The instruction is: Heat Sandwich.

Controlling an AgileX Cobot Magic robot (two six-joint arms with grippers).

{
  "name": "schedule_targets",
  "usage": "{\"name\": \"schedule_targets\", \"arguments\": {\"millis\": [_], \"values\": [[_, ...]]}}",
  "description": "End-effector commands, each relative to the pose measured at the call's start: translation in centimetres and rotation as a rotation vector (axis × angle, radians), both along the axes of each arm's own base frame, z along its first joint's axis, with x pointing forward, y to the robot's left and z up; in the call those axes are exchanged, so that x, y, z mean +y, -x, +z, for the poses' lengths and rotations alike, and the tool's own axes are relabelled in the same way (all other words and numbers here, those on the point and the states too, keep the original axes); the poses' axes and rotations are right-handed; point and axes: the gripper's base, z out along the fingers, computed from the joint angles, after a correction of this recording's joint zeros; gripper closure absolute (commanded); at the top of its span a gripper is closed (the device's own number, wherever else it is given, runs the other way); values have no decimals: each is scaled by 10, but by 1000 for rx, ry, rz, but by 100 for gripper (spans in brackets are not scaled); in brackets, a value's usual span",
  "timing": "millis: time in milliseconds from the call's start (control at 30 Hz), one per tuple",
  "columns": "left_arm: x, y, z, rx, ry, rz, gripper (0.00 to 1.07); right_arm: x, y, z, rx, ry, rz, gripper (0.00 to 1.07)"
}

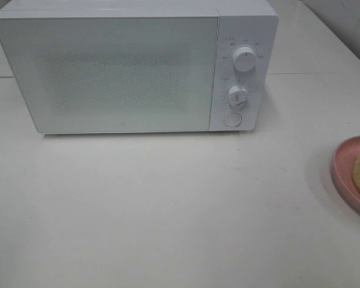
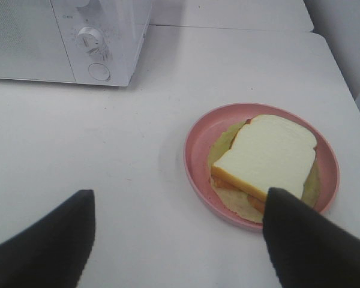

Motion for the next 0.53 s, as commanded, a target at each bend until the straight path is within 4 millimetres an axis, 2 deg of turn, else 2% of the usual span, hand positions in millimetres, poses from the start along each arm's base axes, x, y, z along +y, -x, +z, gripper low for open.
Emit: {"name": "schedule_targets", "arguments": {"millis": [33, 533], "values": [[0, 4, 0, -35, -1, 3, 7, -1, 3, 0, -35, 4, -4, 32], [0, 4, 0, -35, -1, 3, 7, -1, 3, 0, -35, 4, -4, 32]]}}
